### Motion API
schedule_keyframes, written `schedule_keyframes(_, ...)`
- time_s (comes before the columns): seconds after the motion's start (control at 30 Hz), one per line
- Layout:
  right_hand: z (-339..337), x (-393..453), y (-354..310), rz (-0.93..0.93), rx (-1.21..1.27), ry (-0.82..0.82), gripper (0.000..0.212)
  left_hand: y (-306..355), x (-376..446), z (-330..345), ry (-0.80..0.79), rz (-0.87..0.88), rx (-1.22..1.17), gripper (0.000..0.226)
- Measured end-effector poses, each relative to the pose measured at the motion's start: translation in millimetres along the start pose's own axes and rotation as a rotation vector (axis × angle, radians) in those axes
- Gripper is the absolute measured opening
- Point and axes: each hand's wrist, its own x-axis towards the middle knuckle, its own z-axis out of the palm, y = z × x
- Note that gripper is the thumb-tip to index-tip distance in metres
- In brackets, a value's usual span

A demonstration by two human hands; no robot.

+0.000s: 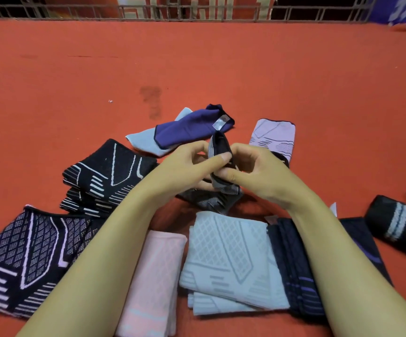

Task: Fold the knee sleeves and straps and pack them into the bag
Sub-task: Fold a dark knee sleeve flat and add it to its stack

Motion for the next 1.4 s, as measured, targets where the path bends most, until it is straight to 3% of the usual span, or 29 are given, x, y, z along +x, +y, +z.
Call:
schedule_keyframes(0.13, -4, 2, 7, 0.114, -0.048, 0.172, 0.017, -5, 5, -8, 0.122, 0.065, -0.114, 0.014)
schedule_keyframes(0.27, -4, 9, 17, 0.334, -0.134, 0.339, 0.023, 5, -2, 3, -0.068, 0.01, -0.521, 0.025)
schedule_keyframes(0.37, 1, 12, 13, 0.298, -0.094, 0.3, 0.028, 12, -4, 4, -0.1, -0.041, -0.696, 0.028)
schedule_keyframes(0.5, 5, 10, 8, 0.224, -0.069, 0.212, 0.041, 7, 0, -3, -0.09, 0.047, -0.44, 0.02)
schedule_keyframes(0.73, -2, 5, 7, 0.183, -0.074, 0.333, 0.038, -7, 4, -7, -0.052, 0.139, 0.162, 0.029)
schedule_keyframes(0.83, 1, 4, 5, 0.147, -0.022, 0.333, 0.046, -13, 9, -6, 0.041, 0.096, 0.11, 0.014)
schedule_keyframes(0.93, 7, 4, 2, 0.125, 0.161, 0.26, 0.055, -19, 13, 1, 0.182, 0.118, 0.125, 0.013)
schedule_keyframes(1.03, -1, -3, 1, 0.167, 0.483, 0.041, 0.054, -20, 15, 0, 0.229, 0.147, 0.192, 0.013)
schedule_keyframes(1.17, -5, -8, 2, 0.174, 0.624, -0.309, 0.047, -15, 12, -2, 0.174, 0.204, 0.335, 0.021)
schedule_keyframes(1.27, -8, -9, -3, 0.223, 0.758, -0.363, 0.052, -11, 10, -1, 0.146, 0.202, 0.262, 0.03)
schedule_keyframes(1.33, -11, -10, -7, 0.239, 0.681, -0.335, 0.048, -14, 11, -5, 0.179, 0.194, 0.202, 0.029)
schedule_keyframes(1.4, -9, -8, -4, 0.259, 0.293, -0.168, 0.027, -16, 12, -7, 0.173, 0.169, 0.186, 0.031)
